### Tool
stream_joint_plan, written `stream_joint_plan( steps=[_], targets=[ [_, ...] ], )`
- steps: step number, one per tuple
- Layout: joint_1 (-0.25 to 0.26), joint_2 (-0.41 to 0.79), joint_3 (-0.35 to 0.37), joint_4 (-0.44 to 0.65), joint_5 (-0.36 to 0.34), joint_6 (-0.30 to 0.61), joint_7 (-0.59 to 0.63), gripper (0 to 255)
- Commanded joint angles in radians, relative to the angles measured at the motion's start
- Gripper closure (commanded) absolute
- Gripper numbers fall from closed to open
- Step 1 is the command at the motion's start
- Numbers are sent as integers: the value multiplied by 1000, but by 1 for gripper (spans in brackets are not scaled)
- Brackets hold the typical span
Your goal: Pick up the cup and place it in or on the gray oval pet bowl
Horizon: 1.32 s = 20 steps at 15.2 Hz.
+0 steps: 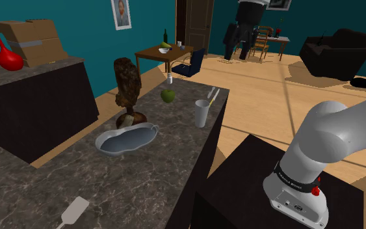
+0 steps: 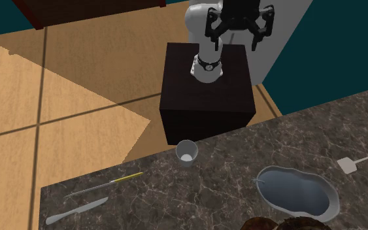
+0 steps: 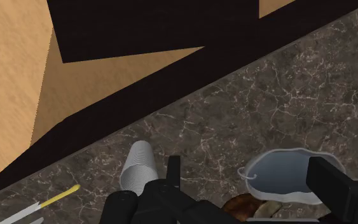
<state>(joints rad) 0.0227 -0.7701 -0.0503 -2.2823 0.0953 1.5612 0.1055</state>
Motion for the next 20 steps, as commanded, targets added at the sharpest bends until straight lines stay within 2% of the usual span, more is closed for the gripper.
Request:
stream_joint_plan(
  steps=[1,11,20],
  targets=[
    [0,0,0,0,0,0,0,0],
    [-35,215,-69,-106,-39,287,-74,0],
    [-55,495,-135,-95,-37,526,-145,0]
  ],
)
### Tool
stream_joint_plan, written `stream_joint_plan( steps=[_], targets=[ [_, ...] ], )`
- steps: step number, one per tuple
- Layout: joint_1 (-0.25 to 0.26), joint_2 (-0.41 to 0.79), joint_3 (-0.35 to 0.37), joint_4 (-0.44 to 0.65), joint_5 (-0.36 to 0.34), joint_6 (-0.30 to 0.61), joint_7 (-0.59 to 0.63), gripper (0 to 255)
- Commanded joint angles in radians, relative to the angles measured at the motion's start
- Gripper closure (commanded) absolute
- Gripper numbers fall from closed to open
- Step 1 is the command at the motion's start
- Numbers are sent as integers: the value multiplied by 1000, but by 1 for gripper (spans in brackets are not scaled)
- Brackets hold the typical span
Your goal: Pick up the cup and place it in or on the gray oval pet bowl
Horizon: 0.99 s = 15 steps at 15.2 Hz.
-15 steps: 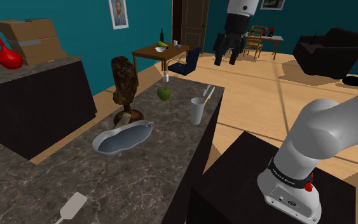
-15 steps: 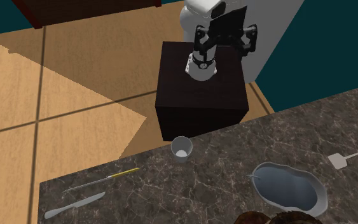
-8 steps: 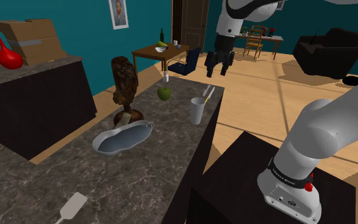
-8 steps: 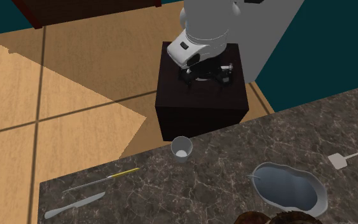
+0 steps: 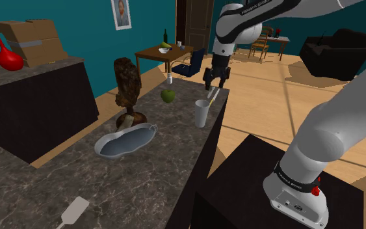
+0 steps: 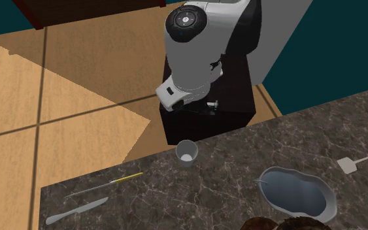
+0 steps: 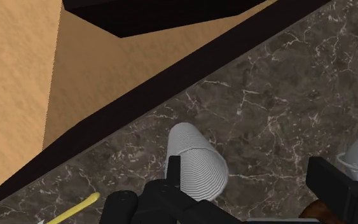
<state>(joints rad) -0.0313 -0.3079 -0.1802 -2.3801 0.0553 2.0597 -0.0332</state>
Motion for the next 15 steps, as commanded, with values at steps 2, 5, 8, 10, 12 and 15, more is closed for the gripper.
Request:
stream_joint_plan(
  steps=[2,5,8,10,12,15],
  targets=[
    [-4,103,-19,19,11,75,-25,0],
    [-11,212,-38,53,30,139,-55,0],
    [-20,325,-52,97,57,194,-88,0],
    [-28,401,-58,133,78,226,-110,0],
    [-30,419,-57,133,85,242,-116,0],
    [-30,445,-53,120,99,280,-125,0]
  ],
)
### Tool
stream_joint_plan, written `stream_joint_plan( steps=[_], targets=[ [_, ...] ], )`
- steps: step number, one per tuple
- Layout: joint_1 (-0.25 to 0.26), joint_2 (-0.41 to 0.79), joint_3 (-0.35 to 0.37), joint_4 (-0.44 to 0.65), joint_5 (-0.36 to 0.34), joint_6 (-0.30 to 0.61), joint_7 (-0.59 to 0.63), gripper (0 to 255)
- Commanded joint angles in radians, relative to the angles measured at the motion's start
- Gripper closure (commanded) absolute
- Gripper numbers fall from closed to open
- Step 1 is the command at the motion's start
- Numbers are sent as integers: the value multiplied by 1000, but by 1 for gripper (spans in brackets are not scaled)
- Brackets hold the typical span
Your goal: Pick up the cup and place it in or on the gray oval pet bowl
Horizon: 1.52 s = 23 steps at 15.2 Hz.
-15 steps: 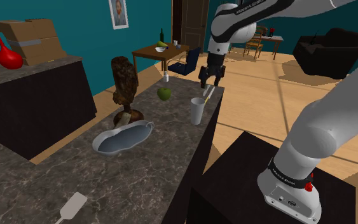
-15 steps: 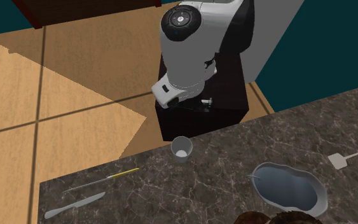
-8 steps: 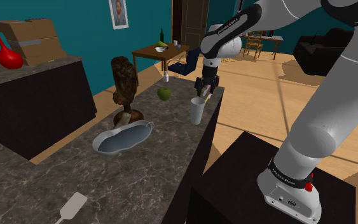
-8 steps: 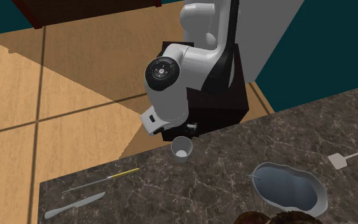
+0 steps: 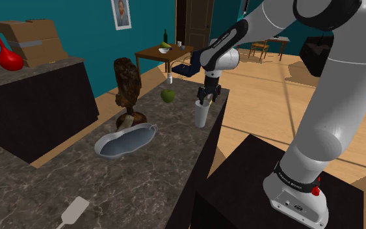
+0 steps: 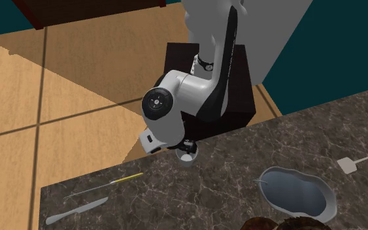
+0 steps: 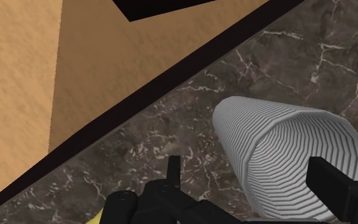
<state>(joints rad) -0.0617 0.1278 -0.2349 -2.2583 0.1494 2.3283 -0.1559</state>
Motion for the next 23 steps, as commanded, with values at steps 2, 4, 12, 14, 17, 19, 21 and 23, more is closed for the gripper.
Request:
stream_joint_plan(
  steps=[2,4,12,14,17,19,21,23],
  targets=[
    [0,28,4,-10,14,37,-9,0],
    [0,43,7,-15,22,56,-14,0],
    [0,43,7,-15,22,56,-14,255],
    [0,43,7,-15,22,56,-14,255],
    [0,43,7,-15,22,56,-14,255],
    [0,43,7,-14,22,56,-14,255],
    [0,43,7,-15,22,56,-14,255],
    [2,22,4,-10,12,32,-6,255]
  ],
)
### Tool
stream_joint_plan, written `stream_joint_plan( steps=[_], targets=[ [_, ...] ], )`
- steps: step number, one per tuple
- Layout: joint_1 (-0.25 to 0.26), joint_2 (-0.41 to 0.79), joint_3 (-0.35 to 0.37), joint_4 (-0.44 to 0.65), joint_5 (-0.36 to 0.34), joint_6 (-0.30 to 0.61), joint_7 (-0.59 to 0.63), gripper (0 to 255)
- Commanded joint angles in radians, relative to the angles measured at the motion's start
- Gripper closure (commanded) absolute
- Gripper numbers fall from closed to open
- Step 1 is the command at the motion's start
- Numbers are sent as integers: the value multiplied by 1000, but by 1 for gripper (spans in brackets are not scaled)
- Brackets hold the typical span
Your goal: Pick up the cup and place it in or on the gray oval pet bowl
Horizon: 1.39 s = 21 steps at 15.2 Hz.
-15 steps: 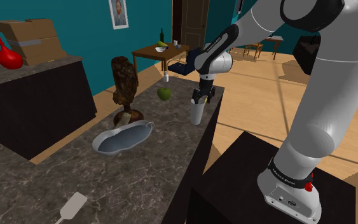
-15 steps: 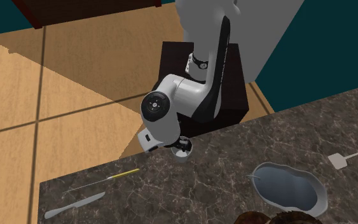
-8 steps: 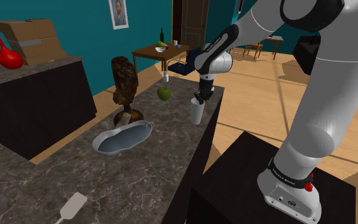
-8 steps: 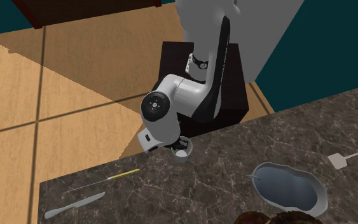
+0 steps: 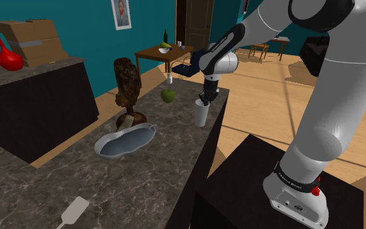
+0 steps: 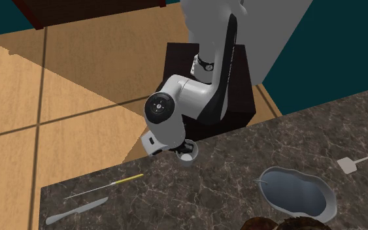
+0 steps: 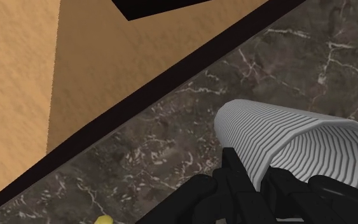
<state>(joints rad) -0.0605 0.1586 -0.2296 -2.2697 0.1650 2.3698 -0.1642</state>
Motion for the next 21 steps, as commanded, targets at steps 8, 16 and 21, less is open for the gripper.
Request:
stream_joint_plan(
  steps=[8,16,21],
  targets=[
    [4,-83,-8,31,-40,-109,33,255],
    [5,-146,-10,74,-67,-212,58,255],
    [5,-178,-10,108,-80,-276,70,255]
  ],
)
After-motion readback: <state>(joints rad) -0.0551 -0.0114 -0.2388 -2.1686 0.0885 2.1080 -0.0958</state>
